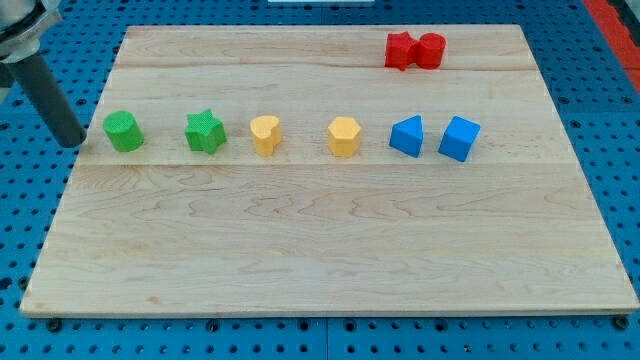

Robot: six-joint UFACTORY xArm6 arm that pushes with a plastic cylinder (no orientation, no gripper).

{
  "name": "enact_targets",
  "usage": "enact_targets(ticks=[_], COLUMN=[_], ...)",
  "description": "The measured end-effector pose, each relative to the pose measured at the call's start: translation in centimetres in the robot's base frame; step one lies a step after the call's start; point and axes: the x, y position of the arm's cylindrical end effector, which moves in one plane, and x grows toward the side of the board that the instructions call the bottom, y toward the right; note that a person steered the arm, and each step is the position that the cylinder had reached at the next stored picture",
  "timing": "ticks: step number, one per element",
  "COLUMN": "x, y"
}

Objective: Push the green circle into the green star

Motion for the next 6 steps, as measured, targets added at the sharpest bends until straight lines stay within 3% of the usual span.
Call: enact_targets(ticks=[2,3,4,6], x=[0.4,-0.9,-3.0,-0.7], y=[7.0,3.7,4.3,10.8])
